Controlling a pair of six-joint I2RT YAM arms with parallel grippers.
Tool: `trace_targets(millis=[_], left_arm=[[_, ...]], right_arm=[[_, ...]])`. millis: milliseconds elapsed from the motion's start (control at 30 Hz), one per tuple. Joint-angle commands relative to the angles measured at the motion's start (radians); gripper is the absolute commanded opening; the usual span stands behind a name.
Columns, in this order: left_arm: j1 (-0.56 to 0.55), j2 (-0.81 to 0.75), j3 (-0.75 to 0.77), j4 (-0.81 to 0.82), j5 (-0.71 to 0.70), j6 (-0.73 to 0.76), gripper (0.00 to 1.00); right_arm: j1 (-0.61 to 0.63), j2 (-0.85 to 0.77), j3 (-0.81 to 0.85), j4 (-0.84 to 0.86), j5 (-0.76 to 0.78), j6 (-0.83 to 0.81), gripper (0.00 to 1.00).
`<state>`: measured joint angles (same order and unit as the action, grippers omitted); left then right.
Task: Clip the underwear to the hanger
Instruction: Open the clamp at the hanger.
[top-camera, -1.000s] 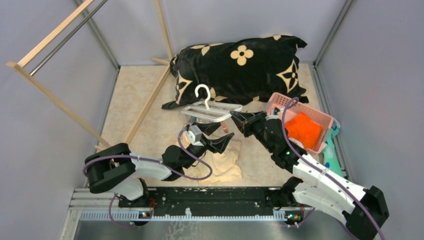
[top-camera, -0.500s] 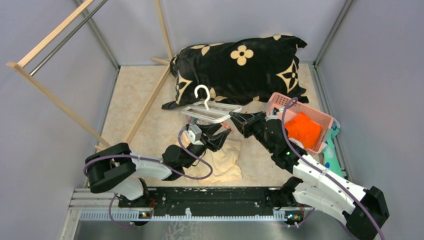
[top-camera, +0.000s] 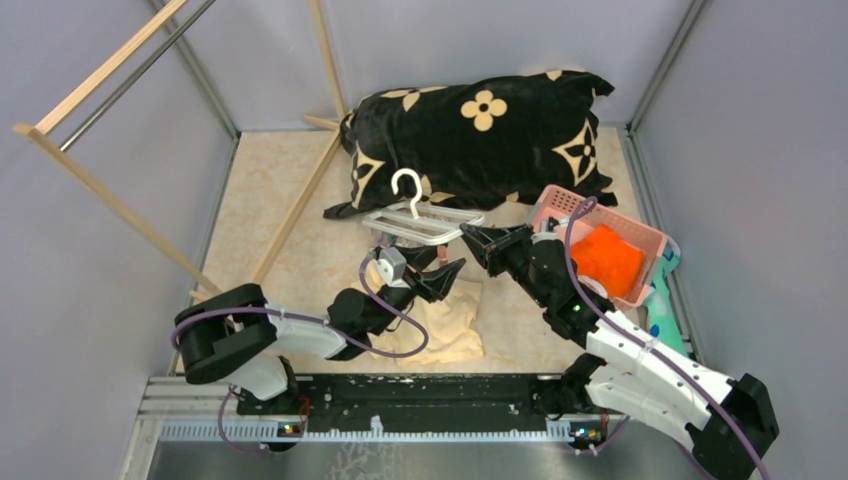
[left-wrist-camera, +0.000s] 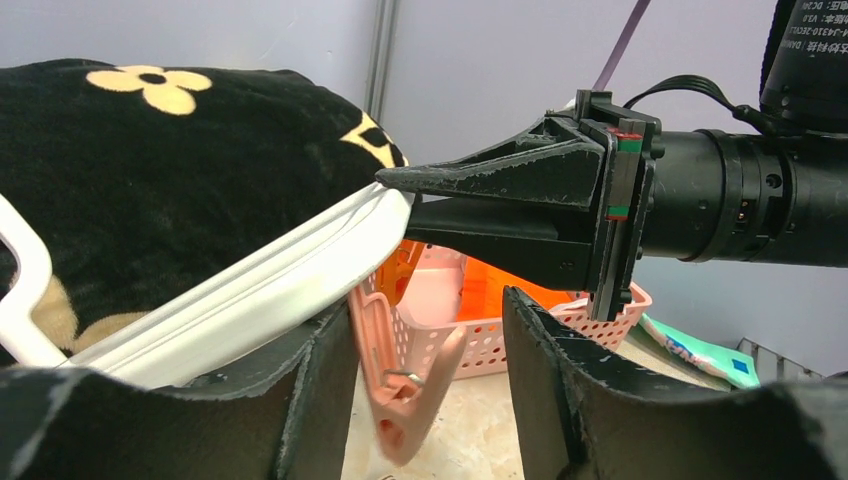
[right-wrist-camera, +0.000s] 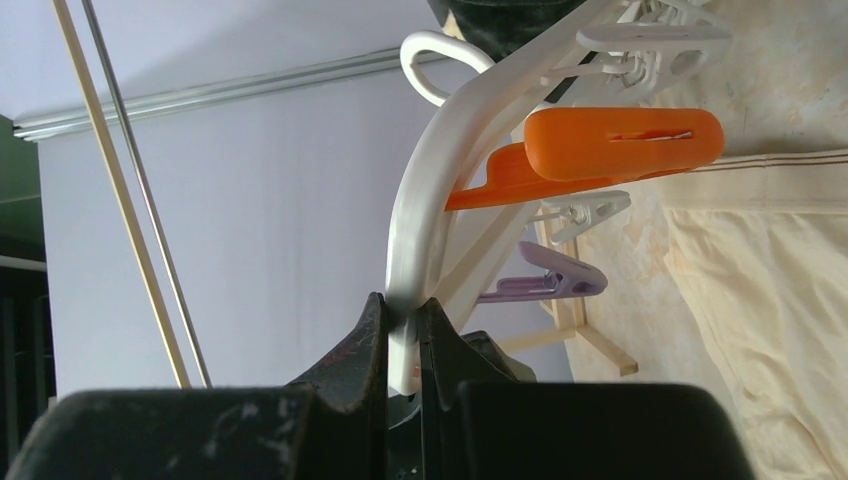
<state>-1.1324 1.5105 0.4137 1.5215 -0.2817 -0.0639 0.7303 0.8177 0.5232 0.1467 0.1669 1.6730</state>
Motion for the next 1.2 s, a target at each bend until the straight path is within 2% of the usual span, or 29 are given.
trace_targets(millis=[0,233,367,533,633,700,767,967,1033,1167], left_arm=[[0.02,-0.004,0.049,0.269,-0.051,0.002,0.57],[0.023,-0.021,0.039,0.269,-0.041,0.003,0.46],[0.025,-0.024,0.035,0.269,-0.042,0.003,0.3],[0.025,-0.028,0.029,0.269,-0.049,-0.007,0.17],[0.026,-0.032,0.023,0.267,-0.055,-0.015,0.01],[0.026,-0.036,0.018,0.267,-0.06,-0.025,0.0],[0.027,-0.04,0.01,0.265,-0.062,-0.028,0.0],[0.028,-0.064,-0.014,0.23,-0.069,-0.036,0.0],[0.029,-0.074,-0.023,0.218,-0.077,-0.035,0.0],[0.04,-0.087,-0.03,0.187,-0.085,-0.041,0.0]], right_arm=[[0.012,-0.021,-0.012,-0.035,-0.055,-0.045,0.0],[0.012,-0.011,-0.011,-0.024,-0.06,-0.045,0.0],[0.012,-0.009,-0.012,-0.025,-0.06,-0.045,0.0],[0.012,-0.015,-0.021,-0.029,-0.058,-0.044,0.0],[0.012,-0.019,-0.027,-0.032,-0.055,-0.043,0.0],[0.012,-0.024,-0.03,-0.036,-0.048,-0.046,0.0],[0.012,-0.03,-0.032,-0.04,-0.039,-0.052,0.07],[0.012,-0.077,-0.016,-0.121,0.009,-0.113,0.4],[0.012,-0.104,-0.02,-0.155,0.025,-0.123,0.44],[0.012,-0.186,-0.056,-0.234,0.048,-0.15,0.47]])
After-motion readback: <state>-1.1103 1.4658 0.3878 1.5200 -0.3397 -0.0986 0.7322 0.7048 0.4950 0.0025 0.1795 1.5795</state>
